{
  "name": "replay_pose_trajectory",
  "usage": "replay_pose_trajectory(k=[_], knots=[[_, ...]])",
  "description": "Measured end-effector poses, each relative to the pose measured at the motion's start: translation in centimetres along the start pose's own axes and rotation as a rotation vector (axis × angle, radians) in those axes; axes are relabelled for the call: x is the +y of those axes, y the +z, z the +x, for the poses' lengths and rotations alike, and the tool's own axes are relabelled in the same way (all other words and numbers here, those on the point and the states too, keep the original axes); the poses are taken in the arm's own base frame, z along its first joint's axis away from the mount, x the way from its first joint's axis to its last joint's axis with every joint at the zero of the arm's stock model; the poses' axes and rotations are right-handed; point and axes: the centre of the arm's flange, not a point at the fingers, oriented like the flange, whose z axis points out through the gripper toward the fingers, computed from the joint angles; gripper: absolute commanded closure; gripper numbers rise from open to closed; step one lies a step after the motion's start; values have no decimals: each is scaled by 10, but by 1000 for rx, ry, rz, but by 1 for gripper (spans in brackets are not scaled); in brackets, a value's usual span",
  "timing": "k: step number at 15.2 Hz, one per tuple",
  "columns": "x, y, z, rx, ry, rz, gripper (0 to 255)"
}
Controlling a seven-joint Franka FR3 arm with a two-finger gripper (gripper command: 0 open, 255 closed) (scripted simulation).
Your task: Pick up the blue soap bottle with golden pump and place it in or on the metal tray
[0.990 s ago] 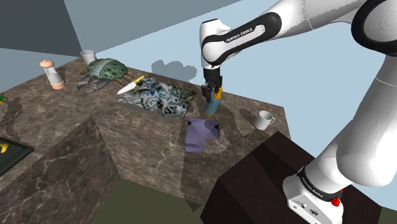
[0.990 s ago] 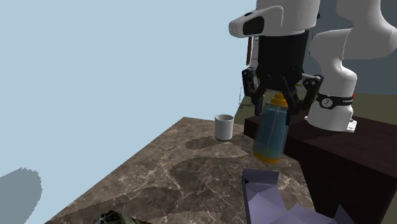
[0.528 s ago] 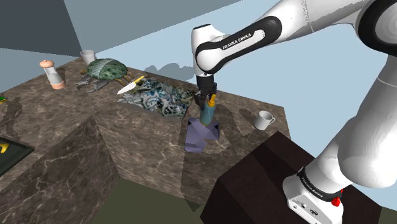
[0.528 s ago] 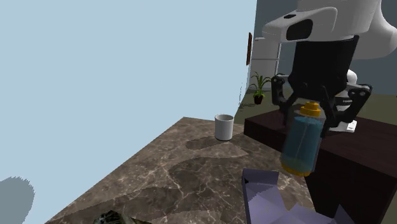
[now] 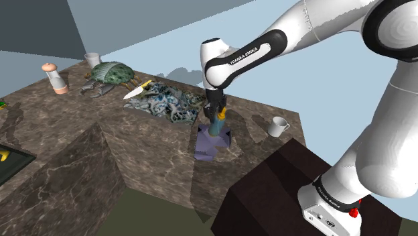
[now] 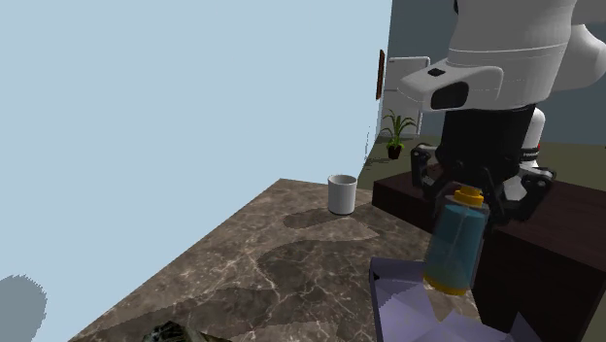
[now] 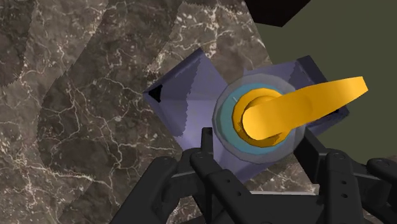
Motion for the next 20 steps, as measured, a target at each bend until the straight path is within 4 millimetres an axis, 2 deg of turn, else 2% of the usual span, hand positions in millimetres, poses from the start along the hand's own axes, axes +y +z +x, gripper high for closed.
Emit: replay_pose_trajectory(k=[7,13,14,20], knots=[[-3,35,9,0,0,0,255],[-2,39,10,0,0,0,255],[-2,39,10,0,0,0,0],[-2,39,10,1,0,0,0]])
